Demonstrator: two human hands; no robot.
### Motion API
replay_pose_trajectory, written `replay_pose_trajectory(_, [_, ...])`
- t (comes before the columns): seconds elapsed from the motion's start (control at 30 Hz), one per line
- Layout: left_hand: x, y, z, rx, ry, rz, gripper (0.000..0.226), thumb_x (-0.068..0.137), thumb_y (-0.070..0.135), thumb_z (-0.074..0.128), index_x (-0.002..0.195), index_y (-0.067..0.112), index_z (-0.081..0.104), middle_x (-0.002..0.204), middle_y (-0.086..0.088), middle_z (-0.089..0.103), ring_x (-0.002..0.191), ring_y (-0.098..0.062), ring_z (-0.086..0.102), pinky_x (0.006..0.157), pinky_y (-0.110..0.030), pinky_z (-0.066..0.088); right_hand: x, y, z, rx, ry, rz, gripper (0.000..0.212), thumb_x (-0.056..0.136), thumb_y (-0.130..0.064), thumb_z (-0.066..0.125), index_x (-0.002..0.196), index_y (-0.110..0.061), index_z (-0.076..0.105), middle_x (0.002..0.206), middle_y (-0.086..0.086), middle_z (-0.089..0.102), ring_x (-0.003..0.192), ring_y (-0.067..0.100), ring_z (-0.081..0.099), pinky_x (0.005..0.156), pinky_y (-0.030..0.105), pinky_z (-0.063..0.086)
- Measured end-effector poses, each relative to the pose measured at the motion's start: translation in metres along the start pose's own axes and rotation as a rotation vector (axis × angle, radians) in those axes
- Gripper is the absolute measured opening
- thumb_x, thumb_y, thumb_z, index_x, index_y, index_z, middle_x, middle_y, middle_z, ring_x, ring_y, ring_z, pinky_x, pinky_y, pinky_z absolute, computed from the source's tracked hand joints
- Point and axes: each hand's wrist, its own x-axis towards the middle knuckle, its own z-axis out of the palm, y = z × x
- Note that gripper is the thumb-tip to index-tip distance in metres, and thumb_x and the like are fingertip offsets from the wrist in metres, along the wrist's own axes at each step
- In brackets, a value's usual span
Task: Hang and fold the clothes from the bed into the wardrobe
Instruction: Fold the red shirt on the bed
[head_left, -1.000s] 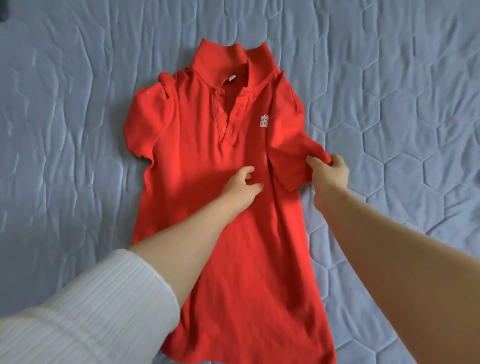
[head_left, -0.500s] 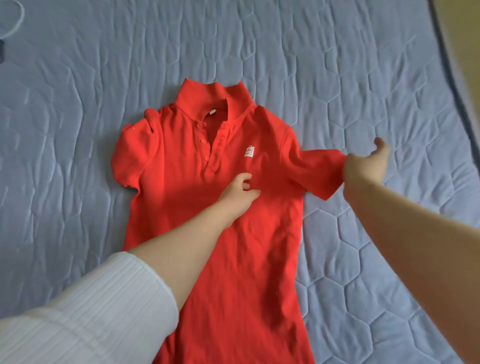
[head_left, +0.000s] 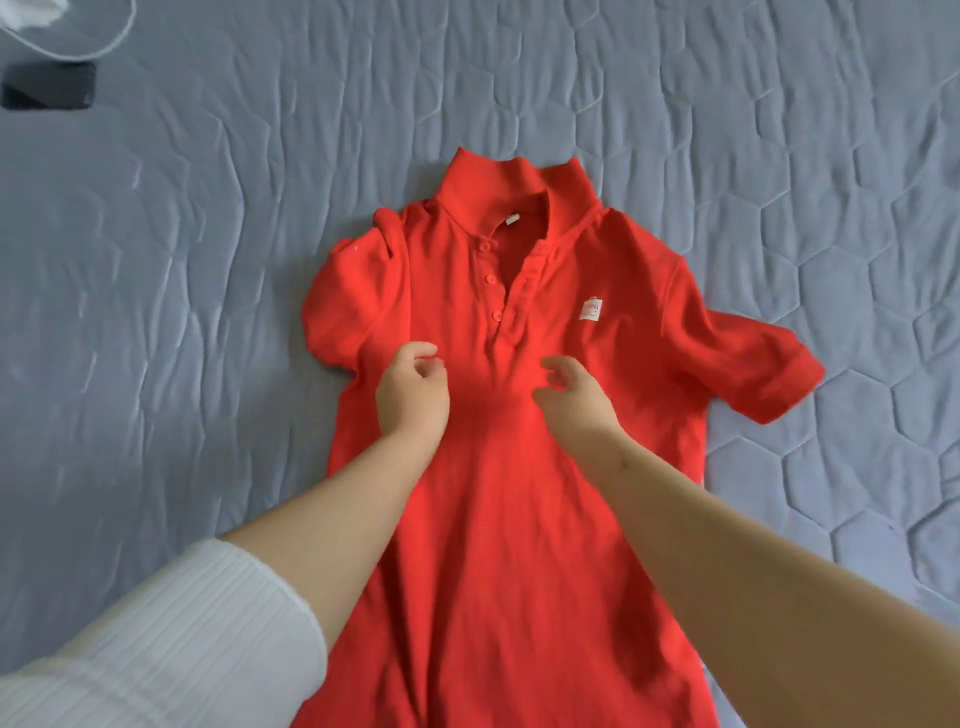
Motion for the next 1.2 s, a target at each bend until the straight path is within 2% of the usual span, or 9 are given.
replay_pose_trajectory(0.17, [0.068, -0.045, -0.04, -0.112, 0.243, -0.383, 0.044, 0.09, 0.029, 0.055, 0.127, 0.006, 0.048, 0.129, -0.016, 0.052, 0.117, -0.032, 0.051, 0.099, -0.038, 0.039, 0.012, -0.012, 0.077, 0.085, -0.13, 0.078, 0.053, 0.09, -0.006, 0.049, 0.14, -0.016, 0.037, 0.125, 0.009, 0.053, 0.082, 0.02, 0.056, 0.067, 0.023, 0.043])
replay_pose_trajectory(0.23, [0.086, -0.055, -0.048, -0.235, -0.012, -0.617, 0.061, 0.088, 0.052, 0.052, 0.127, 0.006, 0.051, 0.13, -0.015, 0.053, 0.118, -0.031, 0.052, 0.101, -0.042, 0.041, 0.021, -0.011, 0.103, 0.099, -0.13, 0.145, 0.054, 0.089, -0.002, 0.053, 0.14, -0.005, 0.035, 0.113, 0.012, 0.053, 0.07, 0.018, 0.054, 0.058, 0.015, 0.044])
replay_pose_trajectory(0.3, [0.097, -0.056, -0.057, -0.442, -0.304, -0.717, 0.064, 0.083, 0.061, 0.052, 0.121, 0.01, 0.058, 0.113, -0.01, 0.062, 0.101, -0.027, 0.06, 0.09, -0.039, 0.049, 0.032, -0.006, 0.122, 0.015, -0.113, 0.197, 0.059, 0.087, -0.003, 0.057, 0.14, 0.004, 0.031, 0.128, 0.016, 0.046, 0.103, 0.028, 0.056, 0.083, 0.018, 0.048])
replay_pose_trajectory(0.43, [0.121, -0.038, -0.064, -0.884, -0.591, -0.68, 0.033, 0.087, 0.041, 0.06, 0.104, 0.013, 0.065, 0.092, -0.007, 0.071, 0.083, -0.023, 0.065, 0.081, -0.039, 0.05, 0.044, -0.003, 0.138, -0.122, -0.095, 0.256, 0.075, 0.084, -0.008, 0.061, 0.146, -0.001, 0.019, 0.15, 0.011, 0.017, 0.132, 0.028, 0.037, 0.077, 0.021, 0.043])
replay_pose_trajectory(0.63, [0.146, -0.063, -0.085, -1.252, -0.196, -0.62, 0.045, 0.083, 0.003, 0.06, 0.128, 0.007, 0.055, 0.122, -0.015, 0.062, 0.111, -0.029, 0.06, 0.093, -0.045, 0.049, 0.047, -0.005, 0.132, -0.101, -0.105, 0.302, 0.074, 0.086, -0.014, 0.062, 0.148, -0.008, 0.021, 0.152, 0.01, 0.021, 0.139, 0.022, 0.025, 0.11, 0.029, 0.024])
replay_pose_trajectory(0.77, [0.137, -0.116, -0.094, -1.168, -0.055, -0.767, 0.04, 0.089, 0.006, 0.056, 0.129, 0.01, 0.051, 0.126, -0.008, 0.058, 0.101, -0.024, 0.061, 0.087, -0.038, 0.051, 0.044, -0.001, 0.136, -0.14, -0.09, 0.298, 0.079, 0.084, -0.015, 0.065, 0.148, -0.011, 0.02, 0.154, 0.007, 0.017, 0.139, 0.023, 0.026, 0.107, 0.03, 0.031])
replay_pose_trajectory(0.9, [0.149, -0.104, -0.109, -1.191, -0.352, -0.705, 0.019, 0.092, 0.026, 0.053, 0.1, 0.016, 0.066, 0.092, -0.003, 0.073, 0.071, -0.017, 0.069, 0.069, -0.033, 0.054, 0.044, 0.004, 0.14, -0.212, -0.059, 0.266, 0.085, 0.08, -0.013, 0.069, 0.148, -0.008, 0.018, 0.153, 0.009, 0.012, 0.138, 0.022, 0.026, 0.107, 0.043, 0.035])
replay_pose_trajectory(1.0, [0.166, -0.087, -0.123, -0.838, -0.527, -0.569, 0.021, 0.088, 0.014, 0.058, 0.108, 0.009, 0.063, 0.104, -0.014, 0.069, 0.068, -0.016, 0.069, 0.072, -0.038, 0.054, 0.044, 0.008, 0.142, -0.221, -0.066, 0.237, 0.087, 0.08, -0.015, 0.069, 0.148, -0.009, 0.017, 0.154, 0.006, 0.008, 0.139, 0.019, 0.022, 0.109, 0.034, 0.031])
replay_pose_trajectory(1.2, [0.173, -0.066, -0.121, -0.425, -0.077, -0.373, 0.038, 0.089, -0.004, 0.053, 0.126, 0.004, 0.051, 0.11, -0.014, 0.062, 0.091, -0.017, 0.052, 0.072, -0.031, 0.048, 0.036, 0.002, 0.13, -0.108, -0.133, 0.215, 0.082, 0.084, -0.017, 0.067, 0.149, -0.011, 0.017, 0.157, 0.002, 0.005, 0.142, 0.015, 0.016, 0.114, 0.028, 0.02])
